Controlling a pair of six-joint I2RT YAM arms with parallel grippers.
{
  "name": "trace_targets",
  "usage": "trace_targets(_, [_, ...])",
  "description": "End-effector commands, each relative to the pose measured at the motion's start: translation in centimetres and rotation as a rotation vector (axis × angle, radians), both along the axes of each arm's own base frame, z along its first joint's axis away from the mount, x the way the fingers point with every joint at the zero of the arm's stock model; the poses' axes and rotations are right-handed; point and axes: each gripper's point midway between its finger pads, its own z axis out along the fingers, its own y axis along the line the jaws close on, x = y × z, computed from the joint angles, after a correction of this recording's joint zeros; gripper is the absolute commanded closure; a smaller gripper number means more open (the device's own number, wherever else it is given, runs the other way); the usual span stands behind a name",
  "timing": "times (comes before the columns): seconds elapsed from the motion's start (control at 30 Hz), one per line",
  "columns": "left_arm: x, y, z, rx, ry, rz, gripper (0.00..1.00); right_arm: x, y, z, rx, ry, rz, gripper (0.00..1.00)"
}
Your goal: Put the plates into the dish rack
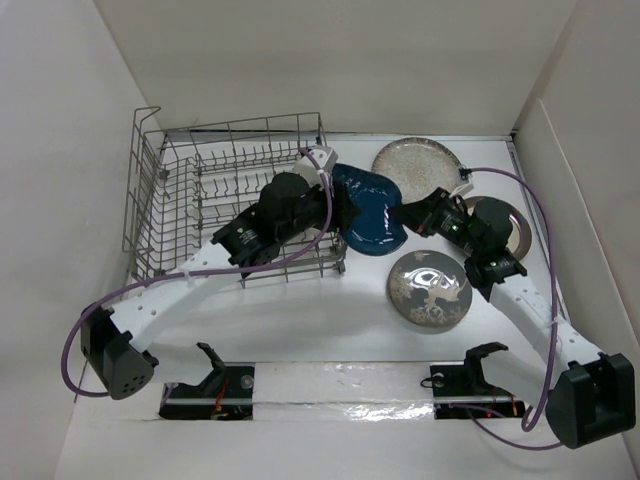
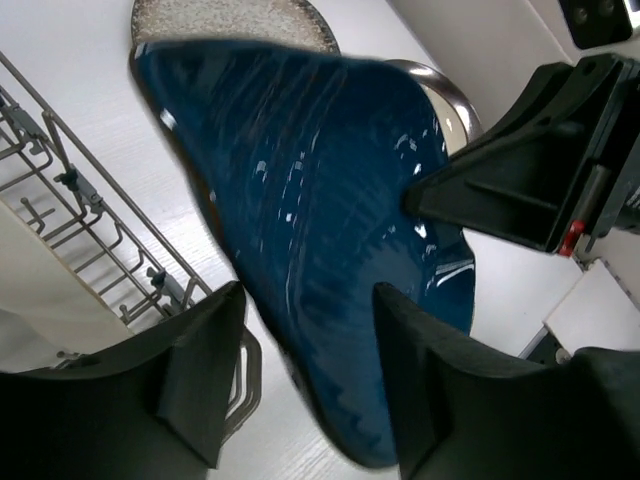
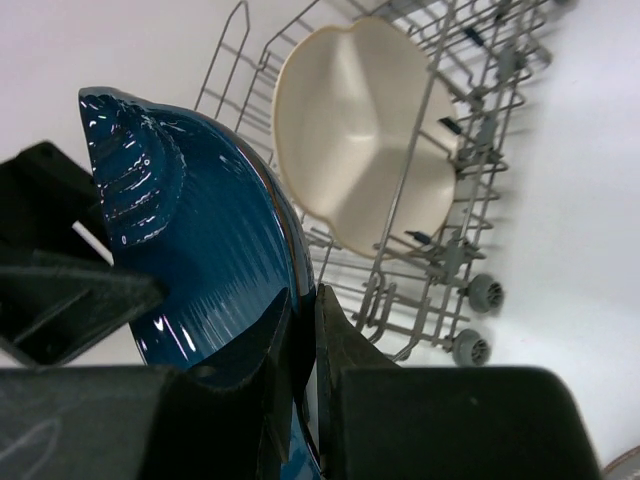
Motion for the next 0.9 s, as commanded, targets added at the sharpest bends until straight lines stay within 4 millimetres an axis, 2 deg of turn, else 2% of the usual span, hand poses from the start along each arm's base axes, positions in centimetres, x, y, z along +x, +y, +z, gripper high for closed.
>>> trace_targets(0.0, [-0.1, -0.7, 1.4, -0.068, -0.019, -0.015, 0.52, -1.0, 0.7, 6.4, 0.084, -0.193, 0.027, 1.00])
trace_targets(0.07, [-0.1, -0.7, 1.2, -0.066, -0.016, -0.011, 0.59, -1.3, 1.4, 6.2, 0.088, -0.186, 0.048, 1.00])
trace_targets(0.17, [-0.1, -0.4, 1.4, -0.072, -0.022, 0.000, 0.86, -1.2, 1.4, 6.2, 0.088, -0.188, 0.045, 1.00])
trace_targets(0.2, [-0.1, -0.3, 1.7, -0.077, -0.026, 0.000, 1.00, -1.2, 1.4, 6.1, 0.087, -0.185, 0.047, 1.00])
trace_targets(0.27, [0.2, 0.5, 2.5, -0.073, -0.046, 0.040, 1.00, -1.2, 1.5, 5.7, 0.085, -0.179, 0.050, 1.00])
trace_targets(0.3, [0.3, 0.8, 3.3, -0.076, -0.061, 0.052, 1.00, -1.2, 1.5, 5.6, 0.084, -0.179, 0.051, 0.95])
trace_targets(0.33, [0.4, 1.3, 3.8, -0.075, -0.073, 0.070, 1.00, -1.2, 1.6, 5.3, 0.081, -0.176, 0.057, 0.89])
trace_targets(0.37, [0.1, 1.8, 4.8, -0.087, -0.097, 0.077, 1.00, -1.4, 1.9, 5.2, 0.081, -0.174, 0.071, 0.74])
trace_targets(0.43, [0.2, 2.9, 6.4, -0.092, -0.129, 0.119, 1.00, -1.7, 2.0, 5.1, 0.074, -0.187, 0.087, 0.61])
trace_targets(0.47, [0.0, 3.6, 7.4, -0.096, -0.152, 0.133, 1.00, -1.6, 2.0, 5.1, 0.071, -0.190, 0.088, 0.51])
trace_targets(0.5, [0.0, 4.2, 8.8, -0.107, -0.174, 0.150, 1.00, -1.9, 2.3, 5.1, 0.069, -0.191, 0.098, 0.46])
trace_targets(0.57, [0.0, 5.7, 10.2, -0.097, -0.198, 0.200, 1.00, -2.0, 2.3, 5.2, 0.062, -0.204, 0.104, 0.38])
trace_targets(0.6, [0.4, 7.0, 11.9, -0.109, -0.224, 0.233, 1.00, -2.1, 2.3, 5.3, 0.060, -0.211, 0.103, 0.36])
trace_targets(0.67, [0.4, 8.7, 13.0, -0.106, -0.224, 0.253, 1.00, -2.3, 2.3, 5.2, 0.045, -0.215, 0.108, 0.33])
trace_targets(0.7, [0.5, 10.0, 14.9, -0.125, -0.246, 0.285, 1.00, -2.3, 2.3, 5.2, 0.041, -0.219, 0.109, 0.33])
trace_targets(0.77, [0.3, 11.7, 15.6, -0.097, -0.240, 0.324, 1.00, -2.5, 2.2, 5.1, 0.030, -0.223, 0.111, 0.33])
trace_targets(0.8, [0.0, 12.7, 17.4, -0.114, -0.262, 0.346, 1.00, -2.6, 2.2, 5.0, 0.027, -0.224, 0.113, 0.33])
trace_targets(0.87, [0.0, 14.5, 17.8, -0.086, -0.248, 0.393, 1.00, -2.6, 2.1, 4.6, 0.012, -0.225, 0.109, 0.33])
